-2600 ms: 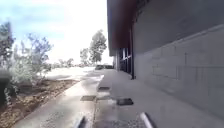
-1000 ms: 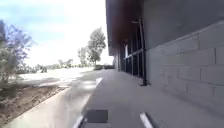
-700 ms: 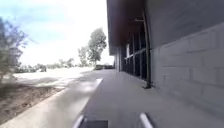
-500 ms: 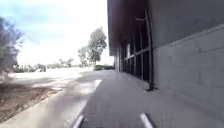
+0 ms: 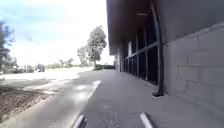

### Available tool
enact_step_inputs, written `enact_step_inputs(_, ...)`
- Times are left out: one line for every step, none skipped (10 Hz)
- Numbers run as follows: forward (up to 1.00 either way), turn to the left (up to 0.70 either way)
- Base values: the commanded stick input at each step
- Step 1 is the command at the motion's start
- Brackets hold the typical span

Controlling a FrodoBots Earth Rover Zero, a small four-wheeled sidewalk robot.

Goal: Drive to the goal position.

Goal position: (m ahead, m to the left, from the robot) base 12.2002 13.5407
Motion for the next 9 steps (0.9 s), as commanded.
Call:
enact_step_inputs(1.00,0.00)
enact_step_inputs(1.00,0.00)
enact_step_inputs(1.00,0.00)
enact_step_inputs(1.00,0.00)
enact_step_inputs(1.00,0.00)
enact_step_inputs(1.00,0.00)
enact_step_inputs(1.00,0.01)
enact_step_inputs(1.00,0.03)
enact_step_inputs(1.00,0.04)
